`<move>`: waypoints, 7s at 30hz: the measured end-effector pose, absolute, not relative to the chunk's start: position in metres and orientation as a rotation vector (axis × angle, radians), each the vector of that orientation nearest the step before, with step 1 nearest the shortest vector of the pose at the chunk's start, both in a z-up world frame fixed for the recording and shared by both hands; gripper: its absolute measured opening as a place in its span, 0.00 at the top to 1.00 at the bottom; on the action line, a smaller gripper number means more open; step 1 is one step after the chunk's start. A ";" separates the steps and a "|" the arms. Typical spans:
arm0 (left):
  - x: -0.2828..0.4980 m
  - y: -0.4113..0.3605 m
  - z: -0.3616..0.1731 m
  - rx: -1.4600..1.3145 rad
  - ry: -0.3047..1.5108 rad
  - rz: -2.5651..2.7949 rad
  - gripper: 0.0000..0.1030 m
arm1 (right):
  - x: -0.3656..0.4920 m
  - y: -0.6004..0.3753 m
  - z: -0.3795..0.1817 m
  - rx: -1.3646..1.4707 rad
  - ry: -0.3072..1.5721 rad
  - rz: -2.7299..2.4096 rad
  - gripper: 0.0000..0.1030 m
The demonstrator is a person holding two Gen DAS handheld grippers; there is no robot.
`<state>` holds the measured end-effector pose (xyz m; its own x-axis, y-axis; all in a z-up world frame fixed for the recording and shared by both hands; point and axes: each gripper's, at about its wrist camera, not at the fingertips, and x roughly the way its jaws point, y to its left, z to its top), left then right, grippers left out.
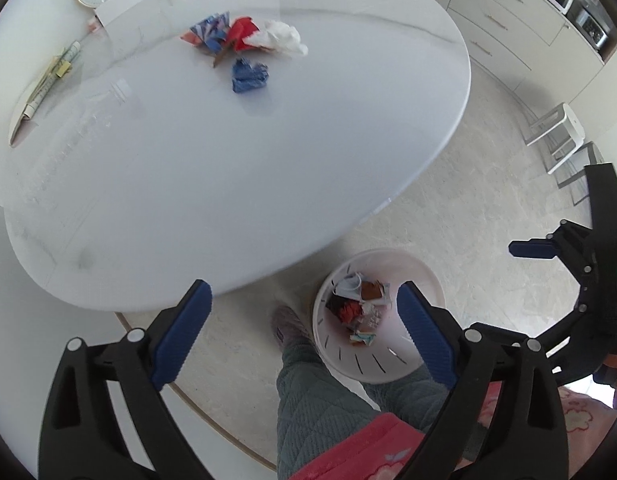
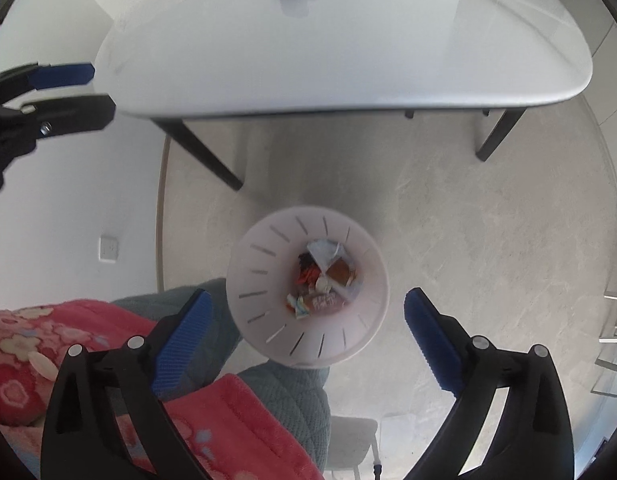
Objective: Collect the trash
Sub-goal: 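Move both tools back over the table toward the blue crumpled paper, then grasp the blue crumpled paper with the left tool while the right tool grasps the white tissue, then carry blue paper and tissue over the bin and open both tools, then move both tools back over the table toward the red paper and carton, then grasp the red paper with the right tool while the left tool grasps the blue printed carton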
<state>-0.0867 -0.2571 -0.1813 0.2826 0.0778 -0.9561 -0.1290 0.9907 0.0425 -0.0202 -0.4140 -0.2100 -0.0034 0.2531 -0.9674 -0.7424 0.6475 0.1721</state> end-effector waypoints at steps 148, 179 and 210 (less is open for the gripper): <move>-0.099 -0.293 -0.215 0.042 1.388 0.010 0.15 | -0.013 -0.436 -0.222 -0.391 1.432 0.828 0.12; -0.032 -0.199 -0.157 -0.092 1.213 0.143 0.11 | 0.065 -0.363 -0.151 -0.317 1.225 0.749 0.06; 0.072 -0.051 -0.158 -0.092 1.142 0.185 0.08 | 0.236 -0.160 -0.233 -0.234 1.328 0.561 0.48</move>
<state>0.0718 -0.0505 -0.1584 0.4028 0.0995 -0.9099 -0.1931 0.9809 0.0218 0.2363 -0.1601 -0.2327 0.1324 0.2524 -0.9585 -0.5114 0.8458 0.1521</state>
